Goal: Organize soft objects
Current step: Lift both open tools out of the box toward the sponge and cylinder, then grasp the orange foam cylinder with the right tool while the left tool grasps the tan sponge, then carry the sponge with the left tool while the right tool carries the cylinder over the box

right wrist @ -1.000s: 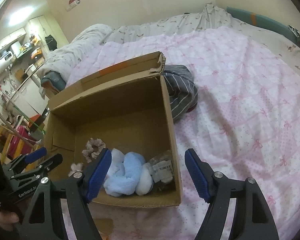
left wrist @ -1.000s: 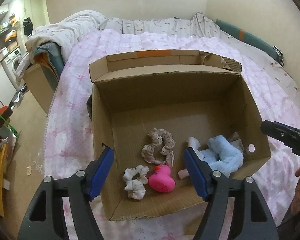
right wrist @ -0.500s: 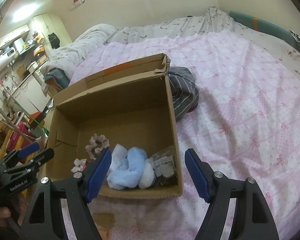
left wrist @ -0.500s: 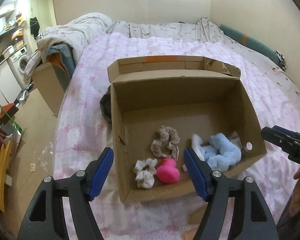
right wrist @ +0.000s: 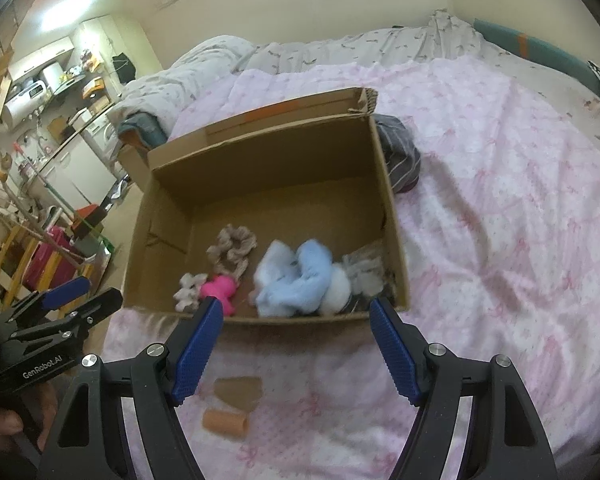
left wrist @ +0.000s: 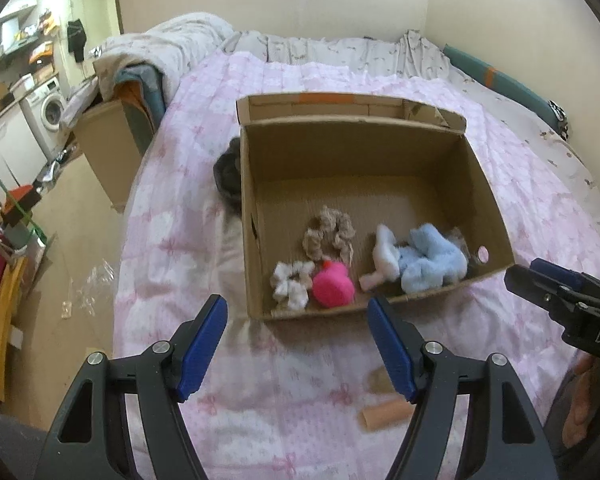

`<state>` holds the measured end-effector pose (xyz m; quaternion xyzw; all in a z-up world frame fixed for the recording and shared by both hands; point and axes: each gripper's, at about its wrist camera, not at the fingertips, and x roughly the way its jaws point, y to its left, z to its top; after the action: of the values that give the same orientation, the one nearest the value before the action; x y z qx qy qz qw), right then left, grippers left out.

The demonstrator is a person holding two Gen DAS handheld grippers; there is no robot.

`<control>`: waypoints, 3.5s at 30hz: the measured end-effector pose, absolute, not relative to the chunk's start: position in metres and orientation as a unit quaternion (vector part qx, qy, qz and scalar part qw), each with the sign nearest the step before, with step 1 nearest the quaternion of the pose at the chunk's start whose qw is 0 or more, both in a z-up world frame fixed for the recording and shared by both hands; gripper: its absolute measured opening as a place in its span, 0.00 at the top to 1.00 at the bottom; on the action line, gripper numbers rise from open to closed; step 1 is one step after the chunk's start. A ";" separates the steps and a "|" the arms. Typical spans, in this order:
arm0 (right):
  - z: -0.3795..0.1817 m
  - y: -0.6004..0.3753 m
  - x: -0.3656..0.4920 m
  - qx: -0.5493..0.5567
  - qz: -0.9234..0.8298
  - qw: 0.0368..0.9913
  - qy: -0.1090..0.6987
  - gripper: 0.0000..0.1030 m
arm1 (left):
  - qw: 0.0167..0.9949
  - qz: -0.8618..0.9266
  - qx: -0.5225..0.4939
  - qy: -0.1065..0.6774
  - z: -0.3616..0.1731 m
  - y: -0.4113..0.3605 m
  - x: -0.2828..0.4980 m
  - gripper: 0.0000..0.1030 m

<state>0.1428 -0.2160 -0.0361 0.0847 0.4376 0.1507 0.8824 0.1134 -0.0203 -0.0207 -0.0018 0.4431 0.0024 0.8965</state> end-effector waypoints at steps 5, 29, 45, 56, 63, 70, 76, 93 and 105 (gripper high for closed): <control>-0.045 -0.214 0.132 0.115 0.158 0.867 0.458 0.22 | 0.894 0.017 -0.001 0.447 -0.023 -0.018 0.099 0.32; -0.142 -0.120 0.123 0.042 0.254 0.734 0.628 0.44 | 0.862 0.073 -0.068 0.497 -0.054 0.023 0.107 0.32; -0.129 -0.128 0.122 0.038 0.262 0.747 0.609 0.97 | 0.859 0.063 -0.059 0.505 -0.060 0.014 0.112 0.32; -0.123 -0.163 0.125 0.069 0.216 0.747 0.624 0.97 | 0.858 0.062 -0.054 0.507 -0.062 0.010 0.112 0.32; -0.132 -0.166 0.129 0.049 0.183 0.746 0.638 0.58 | 0.858 0.060 -0.054 0.508 -0.061 0.010 0.111 0.32; -0.149 -0.136 0.128 -0.035 0.175 0.753 0.634 0.35 | 0.858 0.059 -0.051 0.508 -0.061 0.009 0.111 0.32; -0.148 -0.128 0.123 -0.062 0.199 0.750 0.627 0.85 | 0.857 0.057 -0.052 0.510 -0.062 0.007 0.112 0.32; -0.079 -0.220 0.133 0.155 0.160 0.801 0.556 0.91 | 0.794 -0.088 -0.056 0.599 -0.119 -0.066 0.133 0.32; -0.087 -0.220 0.130 0.163 0.158 0.800 0.555 0.91 | 0.780 -0.126 -0.036 0.612 -0.138 -0.091 0.141 0.93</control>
<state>0.1298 -0.2195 -0.0875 0.1630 0.5547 0.1583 0.8004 0.1409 -0.0910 -0.1378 -0.0355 0.6124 -0.1260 0.7796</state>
